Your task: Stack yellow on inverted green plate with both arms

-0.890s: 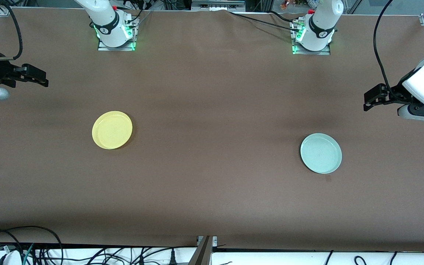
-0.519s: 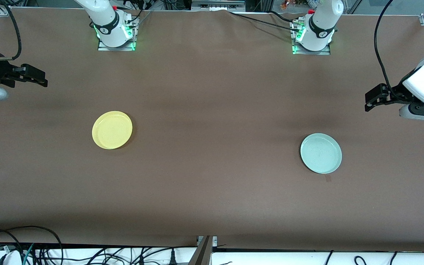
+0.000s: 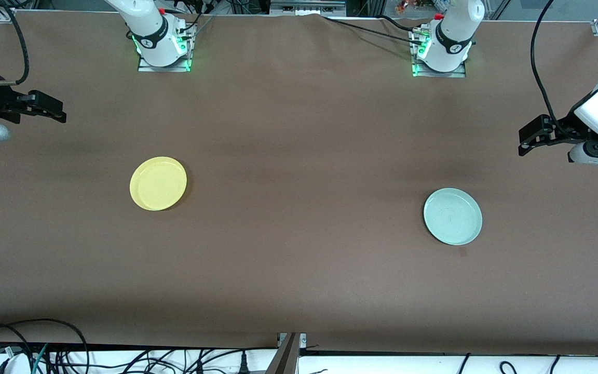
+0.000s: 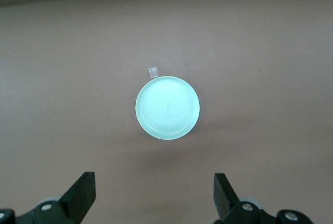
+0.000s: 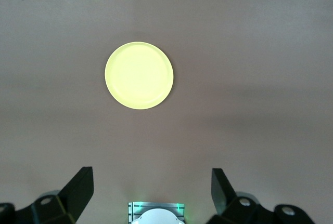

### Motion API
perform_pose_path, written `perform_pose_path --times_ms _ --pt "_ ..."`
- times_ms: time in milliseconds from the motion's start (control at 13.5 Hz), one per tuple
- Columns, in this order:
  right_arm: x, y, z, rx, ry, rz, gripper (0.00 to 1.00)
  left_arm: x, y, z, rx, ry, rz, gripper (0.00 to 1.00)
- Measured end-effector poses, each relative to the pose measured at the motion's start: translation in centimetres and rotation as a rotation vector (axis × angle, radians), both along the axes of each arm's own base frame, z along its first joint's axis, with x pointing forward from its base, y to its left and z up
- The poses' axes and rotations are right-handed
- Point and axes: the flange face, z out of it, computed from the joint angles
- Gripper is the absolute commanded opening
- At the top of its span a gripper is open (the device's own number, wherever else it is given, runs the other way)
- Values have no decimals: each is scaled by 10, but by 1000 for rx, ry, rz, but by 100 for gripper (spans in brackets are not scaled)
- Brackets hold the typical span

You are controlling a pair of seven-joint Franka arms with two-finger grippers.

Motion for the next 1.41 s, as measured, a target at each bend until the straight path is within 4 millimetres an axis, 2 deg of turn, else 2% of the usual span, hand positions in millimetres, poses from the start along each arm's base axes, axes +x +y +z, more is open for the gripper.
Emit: perform_pose_path --times_ms 668,1039,1410 --pt "0 -3 -1 0 3 -6 100 0 0 0 1 1 0 100" --pt "0 -3 -1 0 3 -6 100 0 9 -1 2 4 16 100" --pt "0 -3 -1 0 3 -6 100 12 16 -30 -1 59 26 100"
